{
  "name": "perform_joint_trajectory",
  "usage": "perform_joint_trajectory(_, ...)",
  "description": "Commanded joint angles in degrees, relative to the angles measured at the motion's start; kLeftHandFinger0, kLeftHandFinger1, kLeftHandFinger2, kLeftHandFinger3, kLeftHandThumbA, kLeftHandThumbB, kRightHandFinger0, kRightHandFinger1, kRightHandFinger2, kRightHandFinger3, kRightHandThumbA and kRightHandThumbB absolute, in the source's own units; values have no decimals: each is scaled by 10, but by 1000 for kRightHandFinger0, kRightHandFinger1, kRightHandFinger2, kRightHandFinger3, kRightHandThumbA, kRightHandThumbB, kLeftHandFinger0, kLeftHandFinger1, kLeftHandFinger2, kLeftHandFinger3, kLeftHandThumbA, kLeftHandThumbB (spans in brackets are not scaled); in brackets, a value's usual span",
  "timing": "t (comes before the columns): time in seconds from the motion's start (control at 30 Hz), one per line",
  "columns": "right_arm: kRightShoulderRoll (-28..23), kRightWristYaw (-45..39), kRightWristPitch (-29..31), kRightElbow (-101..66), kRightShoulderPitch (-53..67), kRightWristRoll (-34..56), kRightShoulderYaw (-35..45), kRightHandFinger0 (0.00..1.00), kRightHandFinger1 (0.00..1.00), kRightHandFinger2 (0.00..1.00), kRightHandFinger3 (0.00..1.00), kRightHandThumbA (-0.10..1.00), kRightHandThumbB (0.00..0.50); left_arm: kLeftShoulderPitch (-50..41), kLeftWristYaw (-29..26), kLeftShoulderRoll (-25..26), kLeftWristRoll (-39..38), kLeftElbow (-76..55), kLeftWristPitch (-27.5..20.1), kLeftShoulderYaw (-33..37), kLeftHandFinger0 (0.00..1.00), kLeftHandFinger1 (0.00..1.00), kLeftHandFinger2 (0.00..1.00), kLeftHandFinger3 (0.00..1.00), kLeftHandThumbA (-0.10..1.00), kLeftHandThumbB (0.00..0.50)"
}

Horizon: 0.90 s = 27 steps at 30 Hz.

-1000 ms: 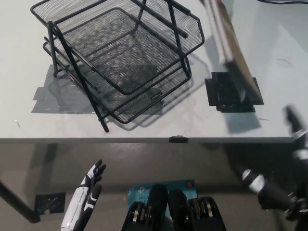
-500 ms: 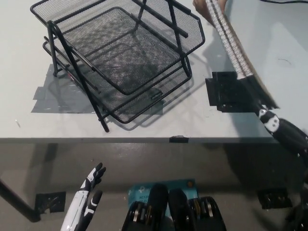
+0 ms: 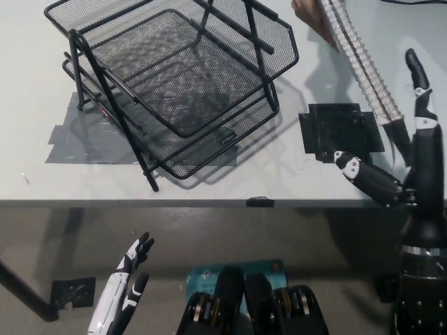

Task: A person hands a notebook to the robot and the robot grabs it with its right hand and places it in the file tray kept in the centre of the desk infront of it.

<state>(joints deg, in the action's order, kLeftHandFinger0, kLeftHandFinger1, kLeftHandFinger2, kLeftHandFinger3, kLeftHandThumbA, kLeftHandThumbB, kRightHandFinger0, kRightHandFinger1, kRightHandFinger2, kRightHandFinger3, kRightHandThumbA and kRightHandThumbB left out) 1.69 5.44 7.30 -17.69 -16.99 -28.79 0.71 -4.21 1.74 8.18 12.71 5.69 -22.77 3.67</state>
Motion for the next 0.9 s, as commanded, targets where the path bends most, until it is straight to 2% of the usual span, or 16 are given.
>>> perform_joint_trajectory(0.0, -6, 20, 2, 18, -42, -39, -10, 1000, 1000, 1000, 1000, 1000, 386, 4, -7, 3, 1, -16, -13, -2, 1000, 1000, 1000, 1000, 1000, 303)
perform_joint_trajectory(0.13, -11, 20, -7, 44, -71, -44, -11, 1000, 1000, 1000, 1000, 1000, 410, 5, -11, 1, 7, -16, -12, -3, 1000, 1000, 1000, 1000, 1000, 304)
perform_joint_trajectory(0.23, -19, 23, -6, 62, -91, -50, -9, 1000, 1000, 1000, 1000, 1000, 388, 5, -9, 1, 7, -17, -11, -2, 1000, 1000, 1000, 1000, 1000, 303)
perform_joint_trajectory(0.57, -30, 48, -10, 126, -140, -50, -1, 1000, 1000, 1000, 1000, 1000, 359, 10, -6, 3, 2, -17, -9, -2, 1000, 1000, 1000, 1000, 1000, 309)
perform_joint_trajectory(0.63, -26, 65, -6, 148, -148, -55, -1, 1000, 1000, 1000, 1000, 1000, 331, 10, -7, 3, 0, -16, -12, -3, 1000, 1000, 1000, 1000, 1000, 303)
perform_joint_trajectory(0.7, -17, 97, -10, 170, -155, -70, 2, 1000, 1000, 1000, 1000, 923, 228, 10, -5, 3, -3, -16, -11, -3, 1000, 1000, 1000, 1000, 1000, 302)
perform_joint_trajectory(0.73, -15, 116, 1, 185, -160, -71, 5, 1000, 1000, 1000, 1000, 823, 125, 10, -5, 3, -3, -16, -10, -3, 1000, 1000, 1000, 1000, 1000, 301)
perform_joint_trajectory(0.77, -19, 135, 24, 215, -168, -61, 10, 808, 817, 881, 1000, 749, 57, 11, -5, 4, -2, -15, -10, -3, 1000, 1000, 1000, 1000, 1000, 300)
perform_joint_trajectory(0.8, -21, 142, 31, 226, -171, -58, 11, 295, 329, 439, 654, 664, 7, 11, -5, 4, -2, -15, -10, -3, 1000, 1000, 1000, 1000, 1000, 295)
perform_joint_trajectory(0.83, -21, 143, 27, 228, -171, -61, 10, 135, 182, 310, 544, 691, 1, 11, -5, 4, -1, -15, -10, -3, 1000, 1000, 1000, 1000, 1000, 294)
perform_joint_trajectory(0.87, -21, 143, 12, 230, -172, -74, 6, 27, 36, 97, 323, 776, 0, 11, -5, 5, 0, -15, -11, -3, 1000, 1000, 1000, 1000, 1000, 296)
